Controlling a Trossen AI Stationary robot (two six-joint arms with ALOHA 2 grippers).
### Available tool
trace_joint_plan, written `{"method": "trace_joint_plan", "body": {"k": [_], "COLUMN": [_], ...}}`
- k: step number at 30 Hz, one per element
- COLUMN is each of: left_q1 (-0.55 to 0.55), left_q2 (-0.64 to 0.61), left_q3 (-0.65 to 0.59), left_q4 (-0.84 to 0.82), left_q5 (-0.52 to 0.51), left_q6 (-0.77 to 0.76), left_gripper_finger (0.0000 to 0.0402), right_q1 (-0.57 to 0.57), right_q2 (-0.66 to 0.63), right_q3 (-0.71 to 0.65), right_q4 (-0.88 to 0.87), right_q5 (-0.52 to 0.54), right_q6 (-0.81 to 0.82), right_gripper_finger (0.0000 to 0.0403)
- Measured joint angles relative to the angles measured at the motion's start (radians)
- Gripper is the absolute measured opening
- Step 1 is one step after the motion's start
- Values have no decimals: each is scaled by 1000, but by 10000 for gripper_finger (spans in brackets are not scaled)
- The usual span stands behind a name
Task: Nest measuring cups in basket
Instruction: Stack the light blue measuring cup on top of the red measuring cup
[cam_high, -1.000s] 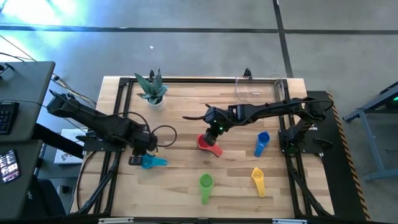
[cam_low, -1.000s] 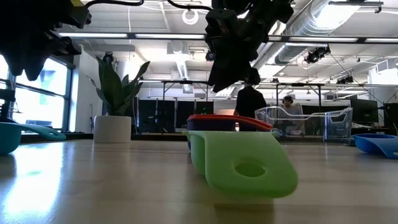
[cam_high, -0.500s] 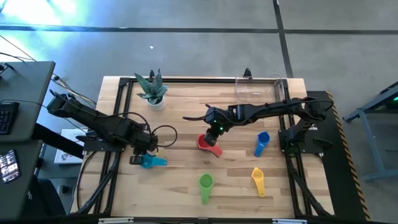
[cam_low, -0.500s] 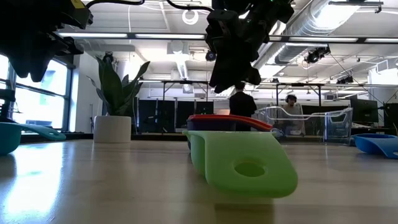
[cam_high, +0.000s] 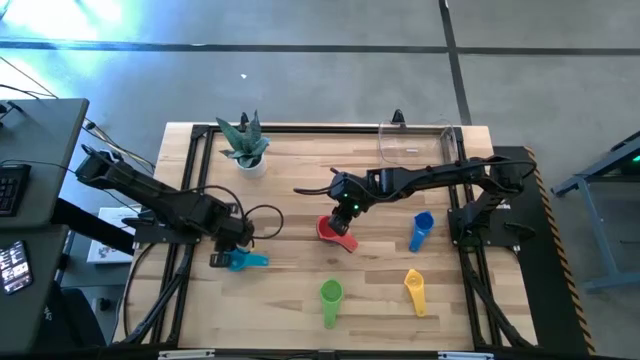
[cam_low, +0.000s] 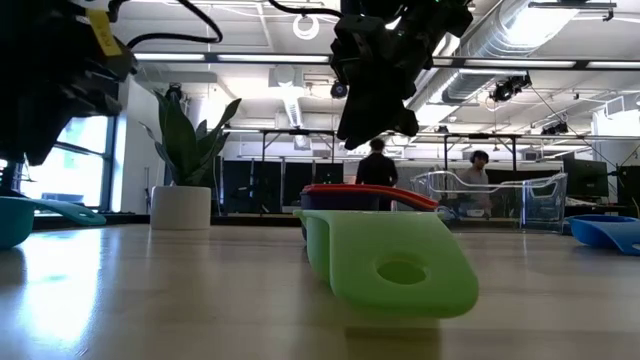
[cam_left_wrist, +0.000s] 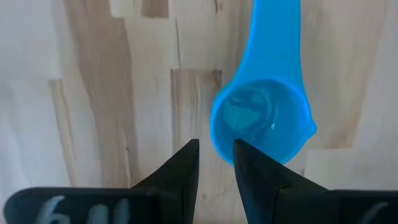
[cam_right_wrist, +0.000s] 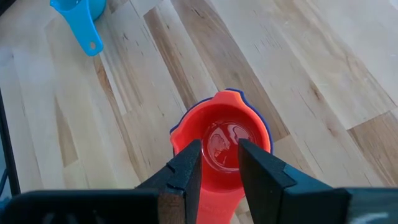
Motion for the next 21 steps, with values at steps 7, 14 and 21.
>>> {"method": "trace_joint_plan", "body": {"k": [7,14,21], "left_q1": [-3,-3,-3], "left_q2": [0,0,0], "left_q3": [-13,-13,-12], "left_q4": [16,19,56], "left_q5": [1,1,2], "left_q6": [0,19,43], "left_gripper_finger": [87,87,87], "right_q1": [0,0,0], "right_q2": [0,0,0], "right_q3": [0,0,0], "right_q4": [0,0,0], "right_q5": [0,0,0], "right_q6": [-15,-15,-18], "right_gripper_finger": [96,96,96]}}
